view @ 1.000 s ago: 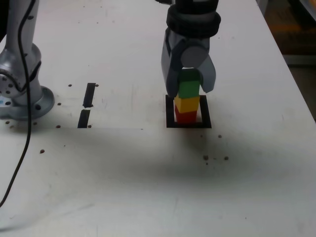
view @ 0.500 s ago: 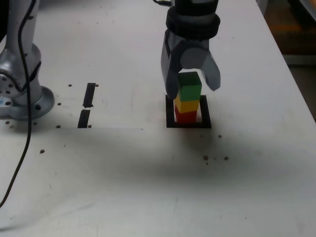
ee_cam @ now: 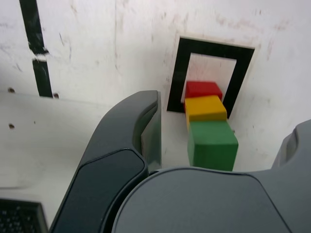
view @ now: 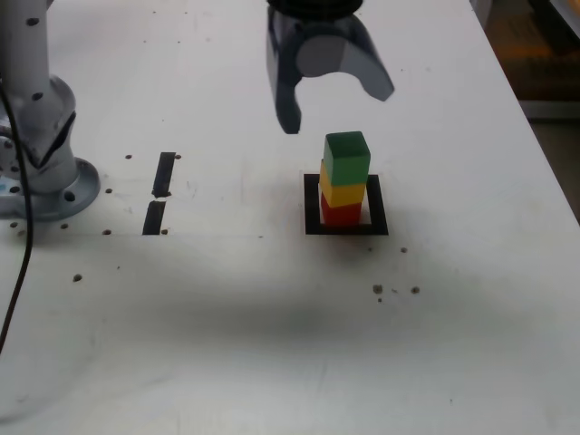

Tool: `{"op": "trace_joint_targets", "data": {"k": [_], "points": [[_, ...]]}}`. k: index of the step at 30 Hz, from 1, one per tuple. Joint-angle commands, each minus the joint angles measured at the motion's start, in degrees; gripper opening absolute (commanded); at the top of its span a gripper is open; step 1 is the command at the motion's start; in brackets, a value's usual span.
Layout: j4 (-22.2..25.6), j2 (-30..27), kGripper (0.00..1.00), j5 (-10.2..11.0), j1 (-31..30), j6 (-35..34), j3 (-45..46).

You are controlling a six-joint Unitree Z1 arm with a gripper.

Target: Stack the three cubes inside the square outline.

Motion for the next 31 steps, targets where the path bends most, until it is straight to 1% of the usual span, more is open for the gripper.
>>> {"op": "trace_joint_targets", "data": {"k": [1, 3, 6, 10, 12, 17, 24, 27, 31], "points": [[0.08, -2.69, 0.95, 0.67, 0.34, -0.18, 2.42], [-0.06, -4.16, 0.95, 0.69, 0.78, -0.21, 5.03], [-0.71, -6.00, 0.95, 0.18, 1.63, -0.23, 9.86], [-3.68, -8.62, 0.95, -0.74, 2.80, -0.23, 18.13], [-6.38, -10.19, 0.95, -1.14, 3.40, -0.23, 23.23], [-13.34, -12.36, 0.95, -2.08, 3.88, 0.37, 32.35], [-24.92, -13.44, 0.95, -4.96, 3.88, 4.06, 42.60], [-28.02, -13.70, 0.95, -5.46, 3.88, 5.67, 44.99], [-30.01, -14.05, 0.95, -6.25, 3.88, 7.73, 46.48]]}}
